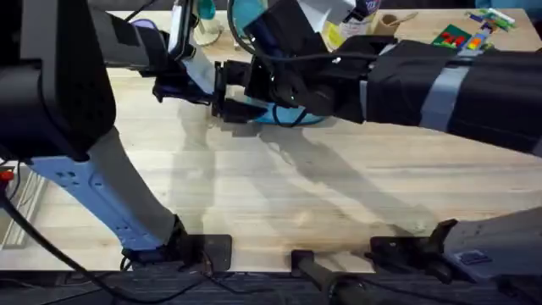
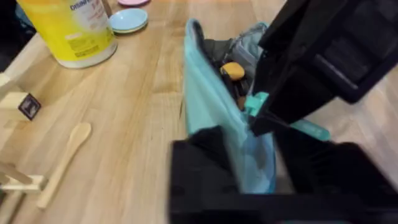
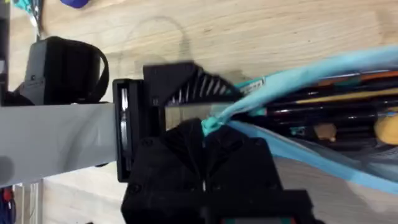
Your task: Unzip the bag, pick up the pens from the table one at a time and place them inside, then zip the bag closed.
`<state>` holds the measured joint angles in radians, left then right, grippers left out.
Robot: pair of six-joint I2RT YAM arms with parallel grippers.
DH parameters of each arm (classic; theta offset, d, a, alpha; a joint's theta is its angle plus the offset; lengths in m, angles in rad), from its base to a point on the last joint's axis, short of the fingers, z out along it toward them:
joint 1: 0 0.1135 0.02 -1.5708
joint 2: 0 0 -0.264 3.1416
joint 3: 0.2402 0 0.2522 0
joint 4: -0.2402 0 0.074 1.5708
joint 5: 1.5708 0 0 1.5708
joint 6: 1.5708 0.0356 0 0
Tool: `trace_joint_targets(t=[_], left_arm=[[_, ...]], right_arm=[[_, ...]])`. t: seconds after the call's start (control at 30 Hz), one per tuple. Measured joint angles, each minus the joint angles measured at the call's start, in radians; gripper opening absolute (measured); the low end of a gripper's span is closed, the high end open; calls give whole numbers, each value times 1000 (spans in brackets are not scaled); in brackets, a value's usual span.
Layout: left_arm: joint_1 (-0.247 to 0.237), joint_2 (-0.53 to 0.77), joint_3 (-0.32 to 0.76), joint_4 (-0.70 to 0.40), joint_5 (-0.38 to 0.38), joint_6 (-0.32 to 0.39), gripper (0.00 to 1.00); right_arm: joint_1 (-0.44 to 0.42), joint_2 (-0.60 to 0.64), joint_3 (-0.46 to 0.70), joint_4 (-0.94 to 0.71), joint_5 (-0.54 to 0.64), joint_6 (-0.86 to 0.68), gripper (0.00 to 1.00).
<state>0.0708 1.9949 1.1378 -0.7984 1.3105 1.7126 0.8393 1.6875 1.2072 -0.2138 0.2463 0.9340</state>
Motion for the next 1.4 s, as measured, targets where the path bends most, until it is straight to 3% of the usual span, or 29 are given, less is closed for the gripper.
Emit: trace_joint_targets(t=[0.13,0.2,0.8,1.4], left_arm=[[2,0,0,7,2,-3,103],[2,0,0,6,2,-3,52],[1,0,0,6,2,-3,45],[-5,0,0,8,10,-4,45]], right_arm=[[0,0,0,-1,-5,0,31],[0,0,0,-1,-4,0,31],[-32,-20,0,-61,-23,-24,31],[-268,-62,0,-254,-91,-26,31]])
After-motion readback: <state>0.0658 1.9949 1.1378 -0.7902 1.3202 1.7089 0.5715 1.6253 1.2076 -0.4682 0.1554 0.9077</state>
